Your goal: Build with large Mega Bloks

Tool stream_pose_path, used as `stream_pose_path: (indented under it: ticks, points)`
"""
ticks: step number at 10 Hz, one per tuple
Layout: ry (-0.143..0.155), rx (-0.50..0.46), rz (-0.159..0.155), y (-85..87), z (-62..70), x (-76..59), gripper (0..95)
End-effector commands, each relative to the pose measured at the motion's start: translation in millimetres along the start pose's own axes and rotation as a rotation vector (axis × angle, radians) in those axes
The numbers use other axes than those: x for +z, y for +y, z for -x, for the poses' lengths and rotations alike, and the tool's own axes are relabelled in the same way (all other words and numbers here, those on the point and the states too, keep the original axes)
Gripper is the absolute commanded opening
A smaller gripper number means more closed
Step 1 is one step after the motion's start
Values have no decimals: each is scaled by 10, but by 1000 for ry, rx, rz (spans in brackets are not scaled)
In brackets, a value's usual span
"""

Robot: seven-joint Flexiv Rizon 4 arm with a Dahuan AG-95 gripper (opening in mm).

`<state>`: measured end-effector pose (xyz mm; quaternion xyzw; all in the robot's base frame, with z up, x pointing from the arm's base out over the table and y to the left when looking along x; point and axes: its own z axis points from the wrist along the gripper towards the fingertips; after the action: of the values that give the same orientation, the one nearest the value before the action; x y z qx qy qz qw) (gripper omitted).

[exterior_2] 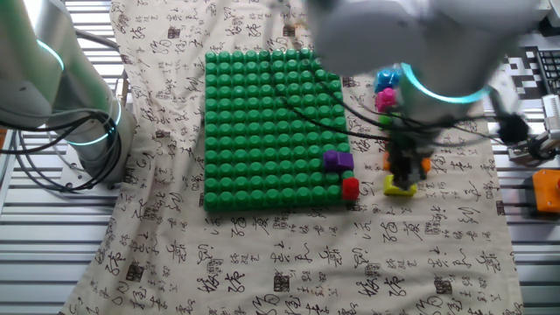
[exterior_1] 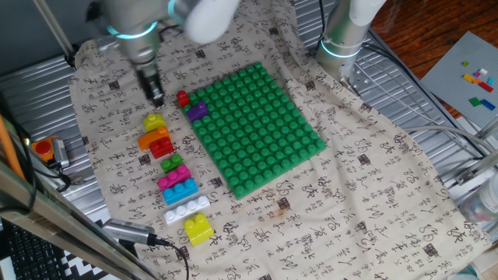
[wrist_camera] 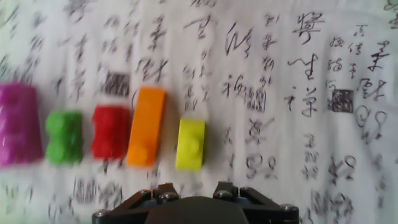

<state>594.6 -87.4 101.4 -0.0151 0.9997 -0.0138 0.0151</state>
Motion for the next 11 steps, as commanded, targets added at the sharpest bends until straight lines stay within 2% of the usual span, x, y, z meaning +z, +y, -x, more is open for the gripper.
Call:
stream_pose_path:
  ticks: [1, 2, 3, 7, 8, 11]
  points:
    - [-15, 7, -8, 23, 67, 107, 380]
    - [-13, 12, -9, 42, 107, 169, 570]
    - [-12, 13, -8, 48, 104, 222, 570]
    - [-8, 3, -13, 38, 96, 227, 570]
    - [-7, -13, -11, 25, 96, 219, 380]
    - [4, -41, -6, 25, 96, 219, 380]
